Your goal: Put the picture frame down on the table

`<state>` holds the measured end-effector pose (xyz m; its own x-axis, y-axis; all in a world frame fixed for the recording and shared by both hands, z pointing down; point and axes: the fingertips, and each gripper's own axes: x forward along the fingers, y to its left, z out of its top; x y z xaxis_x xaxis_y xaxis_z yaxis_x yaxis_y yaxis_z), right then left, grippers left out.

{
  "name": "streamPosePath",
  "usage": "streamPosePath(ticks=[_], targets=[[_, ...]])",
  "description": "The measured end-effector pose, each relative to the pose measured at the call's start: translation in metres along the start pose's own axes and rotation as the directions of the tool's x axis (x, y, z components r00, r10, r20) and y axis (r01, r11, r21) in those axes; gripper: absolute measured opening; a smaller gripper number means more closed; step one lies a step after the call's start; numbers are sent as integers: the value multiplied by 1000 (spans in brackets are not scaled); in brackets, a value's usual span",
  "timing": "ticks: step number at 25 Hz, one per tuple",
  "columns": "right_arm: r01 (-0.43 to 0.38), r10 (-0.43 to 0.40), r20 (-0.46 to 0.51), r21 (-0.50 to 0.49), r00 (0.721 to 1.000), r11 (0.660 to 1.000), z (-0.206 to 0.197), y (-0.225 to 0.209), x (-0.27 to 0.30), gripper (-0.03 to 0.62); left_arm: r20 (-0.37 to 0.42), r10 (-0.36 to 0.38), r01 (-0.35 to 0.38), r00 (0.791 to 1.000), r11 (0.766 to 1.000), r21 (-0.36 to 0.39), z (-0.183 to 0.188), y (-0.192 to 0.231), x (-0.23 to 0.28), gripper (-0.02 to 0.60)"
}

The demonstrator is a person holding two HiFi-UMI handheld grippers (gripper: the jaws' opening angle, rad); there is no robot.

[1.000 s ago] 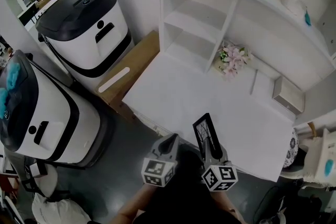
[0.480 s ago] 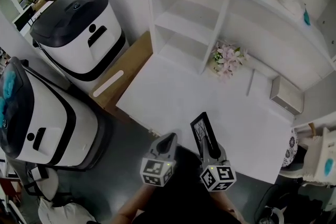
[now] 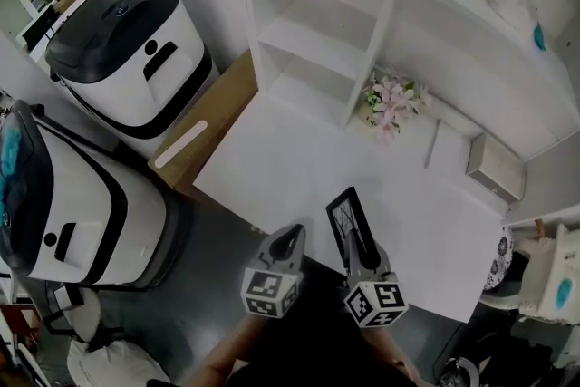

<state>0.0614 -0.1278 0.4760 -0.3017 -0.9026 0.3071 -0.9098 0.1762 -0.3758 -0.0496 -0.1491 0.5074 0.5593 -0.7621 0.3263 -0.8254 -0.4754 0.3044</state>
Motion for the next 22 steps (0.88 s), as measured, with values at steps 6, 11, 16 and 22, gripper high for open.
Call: streamPosePath(ticks=[6, 11, 16, 22], targets=[[-3, 2, 4, 57, 1000, 998, 6, -9, 11, 14, 7, 13, -13, 1000, 1000, 7, 9, 4, 13, 14], [-6, 7, -4, 140, 1000, 990, 10, -19, 20, 14, 4, -2, 2, 1000, 1000, 11, 12, 1, 25, 14], [-18, 21, -13, 212, 1000, 977, 13, -26, 31, 14, -1, -7, 7, 1000, 1000, 6, 15, 1, 37, 14], [-27, 40, -29, 357, 999, 934, 11, -38, 48, 14, -24, 3, -4, 1000, 1000, -26, 14, 6, 48, 14]])
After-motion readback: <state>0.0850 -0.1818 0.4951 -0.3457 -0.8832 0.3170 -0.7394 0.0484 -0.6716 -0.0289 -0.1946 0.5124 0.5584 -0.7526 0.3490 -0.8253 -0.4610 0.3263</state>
